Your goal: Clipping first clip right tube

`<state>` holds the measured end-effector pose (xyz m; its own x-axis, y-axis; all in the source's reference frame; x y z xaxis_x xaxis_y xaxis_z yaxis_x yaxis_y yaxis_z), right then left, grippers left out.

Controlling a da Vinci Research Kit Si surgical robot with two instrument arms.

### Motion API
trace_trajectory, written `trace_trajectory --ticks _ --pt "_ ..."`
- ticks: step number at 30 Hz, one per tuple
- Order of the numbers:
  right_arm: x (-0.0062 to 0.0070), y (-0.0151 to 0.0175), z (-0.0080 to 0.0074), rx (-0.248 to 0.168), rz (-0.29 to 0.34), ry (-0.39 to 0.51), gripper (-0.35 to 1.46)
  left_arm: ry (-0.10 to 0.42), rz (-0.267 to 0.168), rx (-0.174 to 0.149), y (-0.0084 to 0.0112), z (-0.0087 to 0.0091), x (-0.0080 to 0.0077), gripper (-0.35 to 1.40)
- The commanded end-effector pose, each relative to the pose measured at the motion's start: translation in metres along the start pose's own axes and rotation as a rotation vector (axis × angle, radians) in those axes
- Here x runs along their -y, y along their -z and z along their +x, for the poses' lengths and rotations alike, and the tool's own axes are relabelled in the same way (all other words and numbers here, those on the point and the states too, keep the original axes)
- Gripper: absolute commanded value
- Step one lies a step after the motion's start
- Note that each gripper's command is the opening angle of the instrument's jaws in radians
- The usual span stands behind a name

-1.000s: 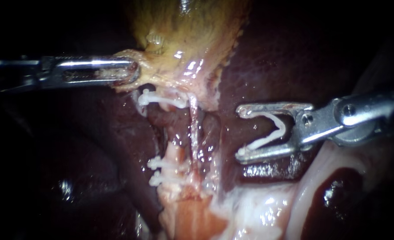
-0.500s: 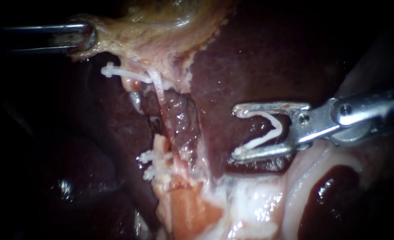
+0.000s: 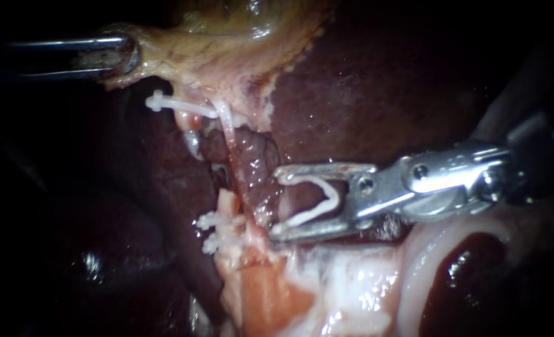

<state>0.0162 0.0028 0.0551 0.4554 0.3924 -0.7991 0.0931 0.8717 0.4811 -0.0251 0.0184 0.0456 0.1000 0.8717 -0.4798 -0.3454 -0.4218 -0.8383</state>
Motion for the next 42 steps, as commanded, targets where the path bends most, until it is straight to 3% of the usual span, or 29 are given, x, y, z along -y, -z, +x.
trace_trajectory --ticks 1,8,18,22,31,36,42 --pt "0.0 -0.0005 -0.0001 0.002 0.0 -0.006 0.5 0.0 0.001 0.001 0.0 0.0 -0.0001 -0.35" --pt "-0.0006 -0.004 -0.001 0.003 0.022 -0.038 0.5 0.0 -0.003 0.002 -0.0002 0.0 -0.0003 -0.35" --pt "-0.0012 -0.0073 -0.0006 -0.085 0.084 -0.138 0.5 0.0 -0.001 0.001 -0.0005 -0.0001 -0.0003 -0.35" --pt "-0.0007 -0.0075 -0.0004 -0.119 0.124 -0.178 0.49 -0.001 -0.001 0.001 -0.0005 -0.0001 -0.0003 -0.35" --pt "0.002 -0.0072 0.0015 -0.191 0.232 -0.212 0.49 -0.001 -0.002 0.001 -0.0004 -0.0001 -0.0003 -0.35" --pt "0.0031 -0.0071 0.0022 -0.204 0.279 -0.217 0.48 -0.001 -0.002 0.001 -0.0004 -0.0001 -0.0003 -0.35" --pt "0.0031 -0.0069 0.0022 -0.202 0.306 -0.209 0.45 -0.001 -0.002 0.001 -0.0004 -0.0001 -0.0003 -0.35"
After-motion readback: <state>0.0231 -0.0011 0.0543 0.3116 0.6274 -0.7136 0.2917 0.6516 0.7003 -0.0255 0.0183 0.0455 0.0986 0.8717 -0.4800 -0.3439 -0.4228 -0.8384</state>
